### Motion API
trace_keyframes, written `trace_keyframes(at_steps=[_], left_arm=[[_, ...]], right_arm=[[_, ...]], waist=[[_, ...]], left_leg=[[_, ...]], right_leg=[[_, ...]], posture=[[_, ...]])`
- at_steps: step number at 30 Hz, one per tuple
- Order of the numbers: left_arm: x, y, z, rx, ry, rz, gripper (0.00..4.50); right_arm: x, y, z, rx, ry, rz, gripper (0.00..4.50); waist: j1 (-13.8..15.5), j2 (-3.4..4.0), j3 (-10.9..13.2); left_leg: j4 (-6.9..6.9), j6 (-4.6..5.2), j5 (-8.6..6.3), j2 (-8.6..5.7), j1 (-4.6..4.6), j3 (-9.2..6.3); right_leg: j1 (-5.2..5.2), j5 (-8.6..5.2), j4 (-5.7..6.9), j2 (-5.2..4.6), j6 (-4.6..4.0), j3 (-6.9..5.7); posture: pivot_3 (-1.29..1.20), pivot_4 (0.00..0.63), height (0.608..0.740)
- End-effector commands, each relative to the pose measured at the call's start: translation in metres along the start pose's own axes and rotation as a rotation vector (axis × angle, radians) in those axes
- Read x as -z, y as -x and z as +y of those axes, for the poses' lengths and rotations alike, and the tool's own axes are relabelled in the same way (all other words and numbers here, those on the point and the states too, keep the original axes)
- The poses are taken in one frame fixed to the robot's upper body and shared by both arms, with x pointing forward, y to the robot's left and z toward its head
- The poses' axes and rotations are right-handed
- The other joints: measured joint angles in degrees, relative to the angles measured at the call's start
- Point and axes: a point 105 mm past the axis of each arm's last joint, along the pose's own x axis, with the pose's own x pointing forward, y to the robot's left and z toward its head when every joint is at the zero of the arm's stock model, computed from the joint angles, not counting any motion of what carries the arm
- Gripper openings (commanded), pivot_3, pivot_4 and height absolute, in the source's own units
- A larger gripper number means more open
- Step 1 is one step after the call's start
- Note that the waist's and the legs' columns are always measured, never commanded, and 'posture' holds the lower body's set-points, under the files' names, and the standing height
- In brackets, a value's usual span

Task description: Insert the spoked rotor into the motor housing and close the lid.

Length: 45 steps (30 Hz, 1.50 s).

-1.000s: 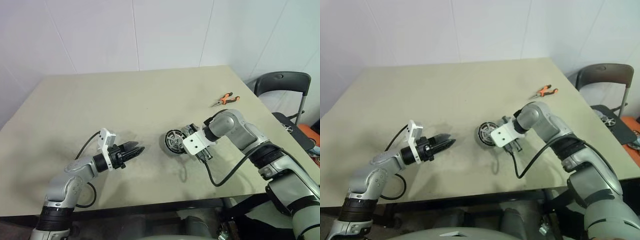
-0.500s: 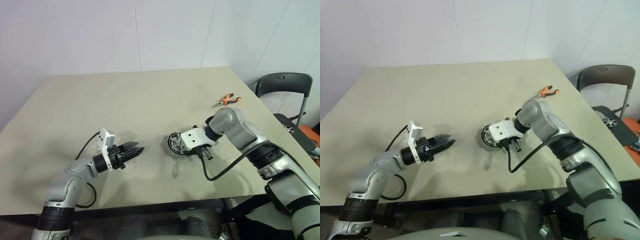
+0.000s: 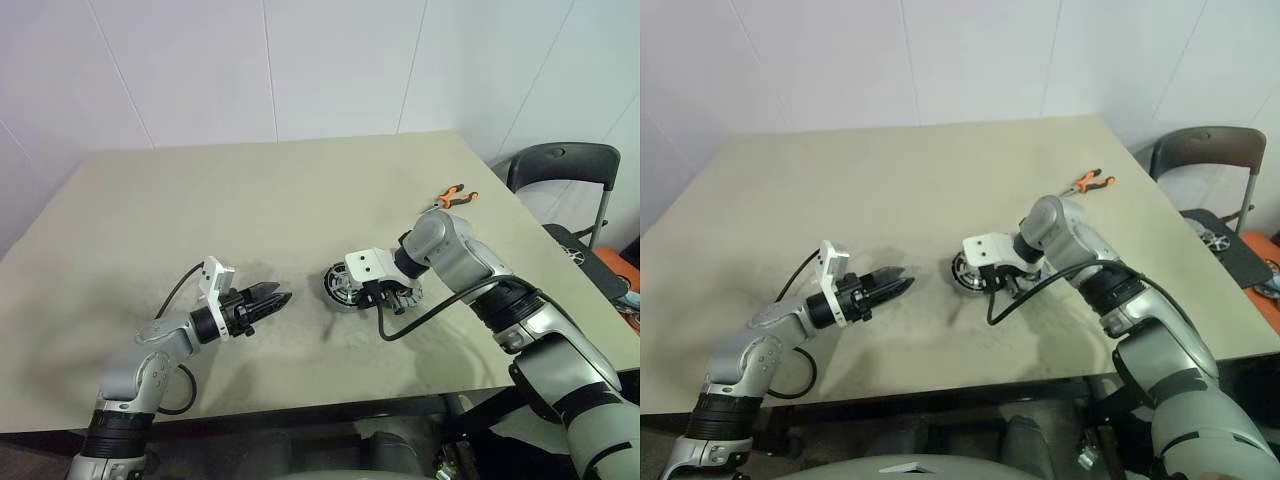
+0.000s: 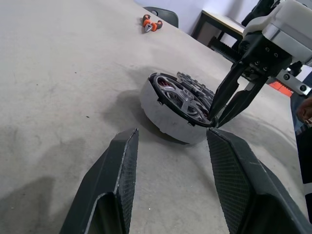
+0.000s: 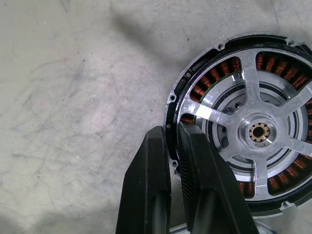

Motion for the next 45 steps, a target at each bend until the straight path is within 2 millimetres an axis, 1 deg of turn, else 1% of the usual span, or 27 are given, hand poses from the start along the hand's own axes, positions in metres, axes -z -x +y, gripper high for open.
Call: trace_keyframes(at_steps=[1,2,5,9,11,13,15,17,18,20,22,28,31,34,38,40,42,45], left_arm=[[-0.007,0.003,-0.001,-0.003,-0.03,-0.021,2.36],[-0.007,0.003,-0.001,-0.002,-0.029,-0.021,2.36],[-0.006,0.003,-0.002,0.001,-0.029,-0.02,2.36],[-0.007,0.002,-0.002,0.006,-0.03,-0.021,2.36],[-0.008,0.002,-0.002,0.009,-0.029,-0.022,2.36],[-0.008,0.001,-0.002,0.009,-0.029,-0.022,2.36],[-0.008,0.001,-0.002,0.007,-0.028,-0.022,2.36],[-0.008,0.002,-0.002,0.006,-0.027,-0.02,2.36],[-0.007,0.002,-0.002,0.005,-0.026,-0.02,2.36],[-0.006,0.002,-0.002,0.007,-0.024,-0.018,2.36],[-0.006,0.003,-0.002,0.009,-0.023,-0.016,2.36],[-0.007,0.004,0.001,0.008,-0.03,-0.008,2.36],[-0.01,0.002,0.001,0.015,-0.034,-0.003,2.36],[-0.013,0.0,-0.001,0.02,-0.04,-0.002,2.36],[-0.014,-0.002,-0.006,0.027,-0.044,0.002,2.36],[-0.014,-0.001,-0.006,0.025,-0.043,0.005,2.36],[-0.012,-0.001,-0.005,0.024,-0.042,0.007,2.36],[-0.009,0.0,-0.005,0.023,-0.04,0.01,2.36]], right_arm=[[-0.005,0.009,-0.004,0.036,0.033,-0.019,0.98],[-0.009,0.011,-0.007,0.043,0.01,-0.036,1.26],[-0.022,0.019,-0.006,0.017,-0.015,-0.095,1.26],[-0.031,0.026,-0.001,-0.008,-0.018,-0.135,1.26],[-0.038,0.032,0.002,-0.021,-0.04,-0.184,1.26],[-0.045,0.039,0.005,-0.009,-0.048,-0.234,1.26],[-0.055,0.045,0.001,0.044,-0.09,-0.332,1.26],[-0.058,0.044,-0.003,0.14,-0.094,-0.375,0.87],[-0.057,0.043,-0.005,0.177,-0.089,-0.382,0.69],[-0.051,0.037,-0.007,0.259,-0.145,-0.403,0.04],[-0.046,0.031,-0.007,0.318,-0.218,-0.421,0.04],[-0.044,0.018,-0.01,0.48,-0.397,-0.504,0.04],[-0.042,0.022,-0.019,0.565,-0.454,-0.537,0.04],[-0.032,0.024,-0.025,0.64,-0.508,-0.535,0.04],[-0.01,0.02,-0.022,0.674,-0.589,-0.521,0.04],[0.003,0.015,-0.02,0.676,-0.637,-0.503,0.04],[0.01,0.006,-0.013,0.648,-0.661,-0.482,0.04],[0.015,-0.014,0.001,0.583,-0.66,-0.435,0.04]], waist=[[0.0,0.01,0.0],[0.1,0.01,0.0],[0.0,0.01,0.0],[0.1,0.01,0.0],[0.1,0.01,0.0],[0.1,0.01,0.0],[0.1,0.01,0.0],[0.1,-0.02,0.0],[0.2,-0.08,-0.1],[0.2,-0.14,-0.1],[0.2,-0.18,-0.1],[0.2,-0.22,-0.1],[0.2,-0.2,-0.1],[0.2,-0.2,-0.1],[0.2,-0.19,-0.1],[0.1,-0.17,-0.1],[0.1,-0.16,-0.1],[0.0,-0.11,-0.1]], left_leg=[[0.0,-0.01,0.01,0.0,0.01,0.0],[0.0,-0.01,0.01,0.01,0.02,0.0],[0.0,-0.02,0.02,0.02,0.0,0.0],[-0.01,-0.02,0.02,0.02,-0.02,0.0],[-0.02,-0.02,0.01,0.02,-0.02,-0.01],[-0.02,-0.02,0.01,0.02,-0.02,0.0],[-0.02,-0.02,0.01,0.02,-0.02,-0.01],[-0.02,-0.02,0.01,0.04,-0.02,-0.02],[-0.03,-0.02,0.01,0.04,-0.02,-0.02],[-0.05,-0.01,0.0,0.04,-0.05,-0.02],[-0.06,0.04,-0.03,0.02,-0.07,-0.02],[-0.14,0.1,-0.07,-0.01,-0.2,0.0],[-0.19,0.11,-0.08,-0.02,-0.2,0.0],[-0.19,0.11,-0.08,-0.03,-0.18,0.0],[-0.19,0.11,-0.08,-0.02,-0.16,0.0],[-0.19,0.1,-0.07,-0.02,-0.15,0.0],[-0.18,0.08,-0.05,-0.02,-0.13,0.0],[-0.17,0.06,-0.03,0.01,-0.09,0.0]], right_leg=[[0.0,0.0,0.01,0.0,0.0,-0.01],[0.0,0.0,0.02,0.02,0.0,-0.02],[-0.01,0.0,0.01,0.01,0.0,-0.02],[-0.03,0.0,0.0,0.0,-0.01,-0.01],[-0.04,0.0,0.0,-0.01,-0.01,-0.01],[-0.04,0.0,-0.01,-0.01,-0.01,-0.01],[-0.05,0.0,-0.01,-0.01,-0.01,-0.01],[-0.05,0.0,0.0,-0.01,-0.01,-0.01],[-0.04,0.0,-0.01,-0.01,-0.01,-0.01],[-0.03,0.0,-0.12,-0.01,-0.01,-0.02],[-0.02,0.0,-0.17,-0.03,-0.01,-0.03],[-0.05,0.01,-0.33,-0.04,-0.01,-0.03],[-0.03,0.01,-0.44,-0.03,-0.01,-0.04],[-0.02,0.01,-0.43,-0.02,-0.01,-0.04],[-0.01,0.01,-0.37,0.0,0.0,-0.05],[0.05,0.01,-0.33,0.0,-0.01,-0.05],[0.14,0.0,-0.26,0.0,-0.01,-0.05],[0.15,0.0,-0.2,0.02,-0.02,-0.05]], posture=[[0.0,0.0,0.74],[0.0,0.0,0.74],[0.0,0.0,0.74],[0.0,0.0,0.74],[0.0,0.0,0.74],[0.0,0.0,0.74],[0.0,0.0,0.74],[0.0,0.0,0.74],[0.0,0.0,0.74],[0.0,0.0,0.74],[0.0,0.0,0.74],[0.0,0.0,0.74],[0.0,0.0,0.74],[0.0,0.0,0.74],[0.0,0.0,0.74],[0.0,0.0,0.74],[0.0,0.0,0.74],[0.0,0.0,0.74]])
